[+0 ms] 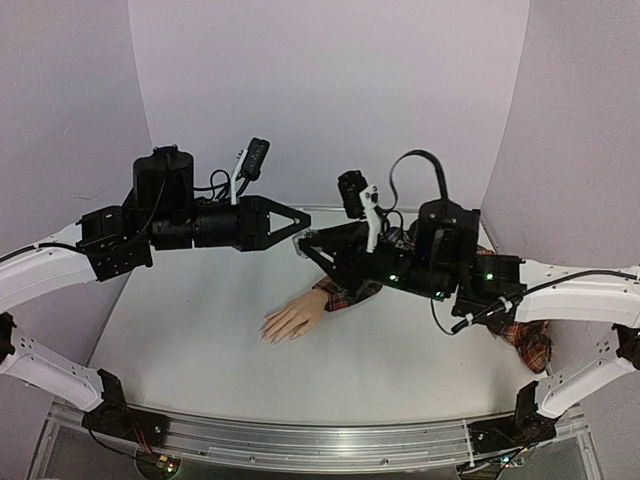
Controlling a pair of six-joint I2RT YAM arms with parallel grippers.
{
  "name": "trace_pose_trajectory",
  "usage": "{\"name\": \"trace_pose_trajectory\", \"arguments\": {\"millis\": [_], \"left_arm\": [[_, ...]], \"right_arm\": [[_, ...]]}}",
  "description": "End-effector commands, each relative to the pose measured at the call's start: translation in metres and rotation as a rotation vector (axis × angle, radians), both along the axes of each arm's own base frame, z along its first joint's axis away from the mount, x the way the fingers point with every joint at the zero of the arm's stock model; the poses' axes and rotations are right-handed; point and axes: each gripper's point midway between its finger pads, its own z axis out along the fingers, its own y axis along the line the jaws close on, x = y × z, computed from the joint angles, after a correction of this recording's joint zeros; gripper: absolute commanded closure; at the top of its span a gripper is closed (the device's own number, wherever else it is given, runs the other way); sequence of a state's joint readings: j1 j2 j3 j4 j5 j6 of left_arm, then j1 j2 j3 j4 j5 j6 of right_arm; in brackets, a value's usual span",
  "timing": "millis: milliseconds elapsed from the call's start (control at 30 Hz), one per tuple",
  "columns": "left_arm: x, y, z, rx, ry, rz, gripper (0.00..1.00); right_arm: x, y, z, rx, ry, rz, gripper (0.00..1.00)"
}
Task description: Paint the nails
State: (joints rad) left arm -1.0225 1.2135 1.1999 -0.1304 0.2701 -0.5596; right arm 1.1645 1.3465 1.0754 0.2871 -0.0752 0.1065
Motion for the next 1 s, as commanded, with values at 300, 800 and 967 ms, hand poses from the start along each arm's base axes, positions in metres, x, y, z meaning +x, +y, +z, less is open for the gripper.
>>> {"name": "trace_pose_trajectory", "arguments": {"millis": [300, 800, 967], "left_arm": [[0.047, 0.002, -0.014, 0.070, 0.150, 0.301, 1.00], [-0.034, 0.015, 0.045, -0.188, -0.046, -0.115, 0.22], [-0.064, 0.009, 0.057, -0.255, -0.091, -0.303, 0.36]], "right_arm": [[0.060, -0.012, 0.025, -0.251, -0.331, -0.748, 1.00], [-0.061, -0.013, 0.034, 0.060, -0.193, 0.264, 1.00], [-0.071, -0.017, 0.052, 0.135, -0.124, 0.385, 1.00]]}}
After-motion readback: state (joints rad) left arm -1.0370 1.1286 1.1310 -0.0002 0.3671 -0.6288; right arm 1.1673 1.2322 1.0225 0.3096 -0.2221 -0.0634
